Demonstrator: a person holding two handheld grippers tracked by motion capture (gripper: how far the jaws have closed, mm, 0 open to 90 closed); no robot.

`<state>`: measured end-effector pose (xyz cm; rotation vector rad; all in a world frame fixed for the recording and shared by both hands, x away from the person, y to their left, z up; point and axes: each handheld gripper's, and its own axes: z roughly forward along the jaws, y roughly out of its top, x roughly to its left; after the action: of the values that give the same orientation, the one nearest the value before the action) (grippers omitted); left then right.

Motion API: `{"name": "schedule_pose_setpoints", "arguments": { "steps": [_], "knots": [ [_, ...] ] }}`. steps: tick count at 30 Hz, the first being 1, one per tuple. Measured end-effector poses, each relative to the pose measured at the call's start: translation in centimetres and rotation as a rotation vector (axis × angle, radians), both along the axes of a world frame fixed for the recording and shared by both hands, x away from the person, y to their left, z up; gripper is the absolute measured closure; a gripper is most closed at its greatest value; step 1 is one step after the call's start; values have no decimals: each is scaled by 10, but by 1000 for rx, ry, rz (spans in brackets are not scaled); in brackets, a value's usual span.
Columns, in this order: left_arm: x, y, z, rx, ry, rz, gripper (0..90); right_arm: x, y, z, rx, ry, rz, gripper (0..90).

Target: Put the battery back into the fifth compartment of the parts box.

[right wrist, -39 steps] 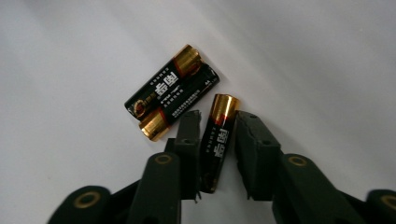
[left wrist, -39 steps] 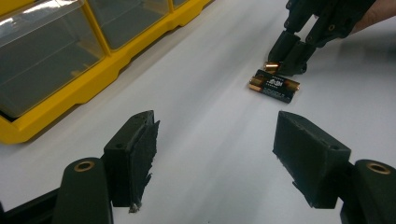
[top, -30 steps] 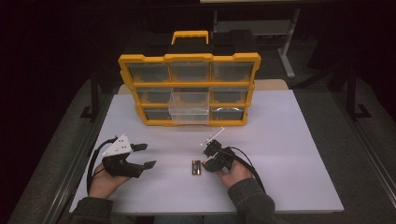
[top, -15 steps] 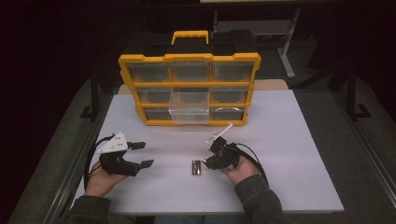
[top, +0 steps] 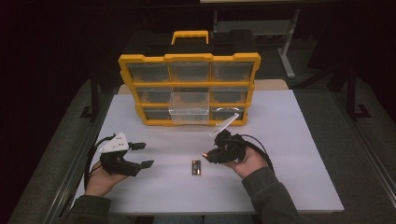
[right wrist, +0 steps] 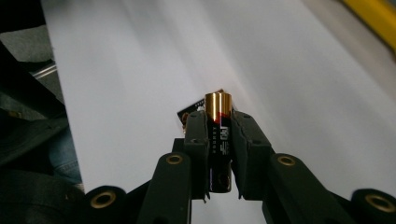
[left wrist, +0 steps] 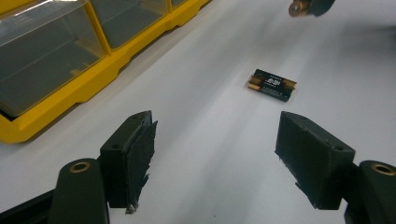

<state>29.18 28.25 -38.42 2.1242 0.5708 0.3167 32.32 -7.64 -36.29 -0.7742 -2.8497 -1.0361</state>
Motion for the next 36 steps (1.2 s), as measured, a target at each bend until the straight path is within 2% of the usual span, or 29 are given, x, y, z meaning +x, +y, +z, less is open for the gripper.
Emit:
{"name": "schedule_pose_setpoints", "arguments": {
  "steps": [3,6,15,22,24,36],
  "knots": [
    [-1,-1,-1,-12,4,7,278,3,-3,12,16,1,15,763],
    [0,-1,0,-2,-9,-2,279,7,-5,23,24,-25,35,763],
    [-2,-2,0,-20,-9,6,282,18,-10,57,48,-41,63,763],
    [-2,-1,1,-6,-10,3,282,30,-14,85,68,-72,81,763],
    [-2,-2,1,-24,-10,8,283,32,-13,92,76,-77,85,763],
    [-2,-1,2,-20,-15,6,283,48,-3,132,72,-114,101,763]
  ]
}}
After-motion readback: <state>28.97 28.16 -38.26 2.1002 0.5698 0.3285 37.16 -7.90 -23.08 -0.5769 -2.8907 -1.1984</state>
